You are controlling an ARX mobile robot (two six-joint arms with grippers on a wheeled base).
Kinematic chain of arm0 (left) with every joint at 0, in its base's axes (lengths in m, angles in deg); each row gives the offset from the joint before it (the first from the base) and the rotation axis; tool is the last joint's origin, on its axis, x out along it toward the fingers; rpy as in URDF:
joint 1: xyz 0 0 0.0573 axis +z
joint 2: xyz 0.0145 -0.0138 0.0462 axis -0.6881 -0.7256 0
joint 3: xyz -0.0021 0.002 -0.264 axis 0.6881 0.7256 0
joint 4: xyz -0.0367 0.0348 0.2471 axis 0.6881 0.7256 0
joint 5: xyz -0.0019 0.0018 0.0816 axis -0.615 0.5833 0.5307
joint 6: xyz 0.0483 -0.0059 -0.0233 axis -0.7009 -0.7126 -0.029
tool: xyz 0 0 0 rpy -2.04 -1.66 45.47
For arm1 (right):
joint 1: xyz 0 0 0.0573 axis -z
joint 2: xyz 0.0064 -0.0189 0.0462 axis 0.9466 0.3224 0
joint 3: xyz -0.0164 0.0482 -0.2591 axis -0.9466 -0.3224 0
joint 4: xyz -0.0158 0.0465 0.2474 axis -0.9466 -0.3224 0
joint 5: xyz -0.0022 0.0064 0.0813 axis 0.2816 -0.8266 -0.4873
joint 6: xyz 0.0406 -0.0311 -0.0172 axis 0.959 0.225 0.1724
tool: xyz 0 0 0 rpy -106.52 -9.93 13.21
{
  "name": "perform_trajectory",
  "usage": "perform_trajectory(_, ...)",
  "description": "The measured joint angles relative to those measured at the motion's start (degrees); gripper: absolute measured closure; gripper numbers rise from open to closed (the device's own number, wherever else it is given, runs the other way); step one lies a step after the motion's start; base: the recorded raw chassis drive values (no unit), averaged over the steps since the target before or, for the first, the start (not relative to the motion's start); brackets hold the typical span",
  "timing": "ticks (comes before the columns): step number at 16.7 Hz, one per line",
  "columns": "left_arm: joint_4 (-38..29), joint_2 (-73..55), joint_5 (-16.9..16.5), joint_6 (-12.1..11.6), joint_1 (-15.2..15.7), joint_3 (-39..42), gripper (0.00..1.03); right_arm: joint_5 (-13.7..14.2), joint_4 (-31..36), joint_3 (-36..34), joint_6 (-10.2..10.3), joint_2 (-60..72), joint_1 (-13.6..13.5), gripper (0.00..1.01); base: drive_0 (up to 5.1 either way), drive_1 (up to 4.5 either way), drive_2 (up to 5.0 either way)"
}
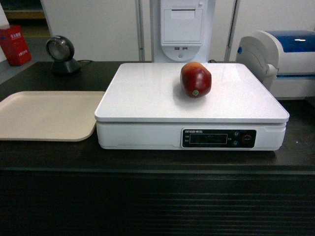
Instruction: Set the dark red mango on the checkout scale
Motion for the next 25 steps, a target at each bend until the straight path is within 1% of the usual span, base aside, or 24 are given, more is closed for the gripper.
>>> perform_trajectory(25, 0.0, 0.0, 0.0, 0.0, 0.0, 0.0, 0.05, 0.0, 0.0, 0.0, 0.0, 0.0, 0.0, 0.03, 0.0, 0.00, 0.0)
